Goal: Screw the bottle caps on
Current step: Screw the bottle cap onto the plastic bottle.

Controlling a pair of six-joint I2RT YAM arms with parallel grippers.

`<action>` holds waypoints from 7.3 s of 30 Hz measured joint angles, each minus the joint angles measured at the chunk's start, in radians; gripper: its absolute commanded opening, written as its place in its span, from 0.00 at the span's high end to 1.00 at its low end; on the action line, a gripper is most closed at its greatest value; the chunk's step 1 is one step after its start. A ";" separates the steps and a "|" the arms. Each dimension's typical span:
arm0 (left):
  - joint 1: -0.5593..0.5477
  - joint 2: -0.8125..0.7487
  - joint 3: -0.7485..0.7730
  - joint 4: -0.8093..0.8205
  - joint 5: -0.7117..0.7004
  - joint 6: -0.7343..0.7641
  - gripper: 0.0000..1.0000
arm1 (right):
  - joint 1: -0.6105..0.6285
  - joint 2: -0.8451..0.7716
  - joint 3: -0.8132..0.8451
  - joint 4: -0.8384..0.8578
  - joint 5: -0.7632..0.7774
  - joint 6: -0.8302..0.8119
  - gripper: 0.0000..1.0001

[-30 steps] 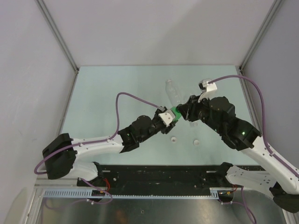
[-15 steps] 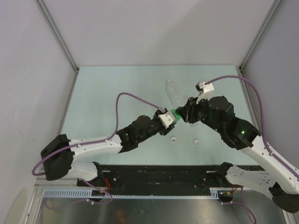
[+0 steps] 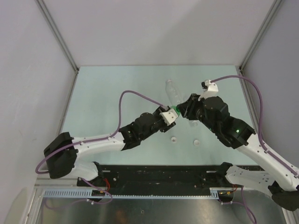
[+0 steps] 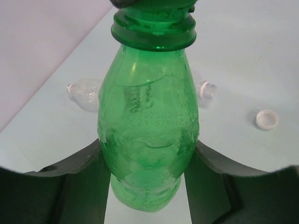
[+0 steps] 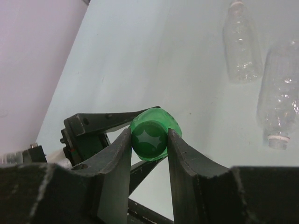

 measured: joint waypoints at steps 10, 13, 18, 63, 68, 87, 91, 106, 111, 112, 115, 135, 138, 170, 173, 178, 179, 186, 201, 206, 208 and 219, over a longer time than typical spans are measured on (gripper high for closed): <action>0.012 0.082 0.052 -0.019 -0.047 0.046 1.00 | 0.000 0.046 -0.016 -0.012 0.139 0.179 1.00; 0.012 0.100 0.066 -0.020 -0.053 0.058 1.00 | 0.000 0.050 -0.016 -0.024 0.165 0.227 1.00; 0.013 0.117 0.075 -0.017 -0.045 0.050 1.00 | 0.018 0.051 -0.019 -0.041 0.228 0.295 1.00; 0.097 -0.019 -0.129 0.040 0.419 0.066 1.00 | 0.066 -0.005 -0.026 -0.116 -0.161 -0.132 1.00; 0.182 -0.050 -0.129 0.043 0.665 0.003 1.00 | 0.101 -0.050 -0.026 -0.060 -0.239 -0.307 1.00; 0.284 -0.009 0.172 -0.457 1.299 0.349 1.00 | 0.103 -0.150 -0.018 0.003 -0.682 -0.733 1.00; 0.277 0.030 0.264 -0.601 1.256 0.453 1.00 | 0.100 -0.172 -0.016 -0.023 -0.649 -0.768 1.00; 0.286 0.114 0.434 -0.864 1.121 0.610 1.00 | 0.105 -0.246 0.026 -0.148 -0.574 -0.896 1.00; 0.286 0.108 0.399 -0.879 1.120 0.609 1.00 | 0.105 -0.217 0.026 -0.168 -0.629 -0.941 1.00; 0.286 0.108 0.395 -0.883 1.121 0.608 1.00 | 0.105 -0.206 0.027 -0.171 -0.634 -0.951 1.00; 0.286 0.101 0.389 -0.886 1.122 0.601 1.00 | 0.105 -0.175 0.027 -0.179 -0.652 -0.982 1.00; 0.245 0.076 0.348 -0.967 1.159 0.650 1.00 | 0.111 -0.169 -0.003 -0.201 -0.738 -1.223 1.00; 0.243 0.076 0.348 -0.975 1.159 0.655 1.00 | 0.115 -0.160 -0.006 -0.212 -0.763 -1.240 1.00; 0.232 0.019 0.317 -1.009 1.177 0.737 1.00 | 0.152 -0.123 -0.025 -0.171 -0.824 -1.266 1.00; 0.232 0.019 0.317 -1.020 1.176 0.730 1.00 | 0.166 -0.116 -0.025 -0.171 -0.807 -1.266 1.00; 0.232 0.019 0.317 -1.047 1.155 0.728 1.00 | 0.186 -0.097 -0.025 -0.171 -0.785 -1.266 1.00; 0.232 0.019 0.317 -1.051 1.151 0.728 1.00 | 0.187 -0.093 -0.025 -0.172 -0.783 -1.266 1.00; 0.232 0.019 0.317 -1.063 1.150 0.731 1.00 | 0.192 -0.089 -0.025 -0.172 -0.776 -1.258 1.00; 0.240 0.019 0.317 -1.065 1.122 0.708 1.00 | 0.198 -0.088 -0.036 -0.147 -0.673 -1.111 1.00; 0.244 0.019 0.332 -1.072 1.089 0.689 1.00 | 0.198 -0.083 -0.042 -0.129 -0.616 -1.031 1.00; 0.248 0.019 0.340 -1.074 1.077 0.684 1.00 | 0.198 -0.083 -0.043 -0.119 -0.589 -1.000 1.00; 0.263 0.034 0.386 -1.097 1.006 0.652 1.00 | 0.198 -0.091 -0.072 -0.053 -0.463 -0.865 1.00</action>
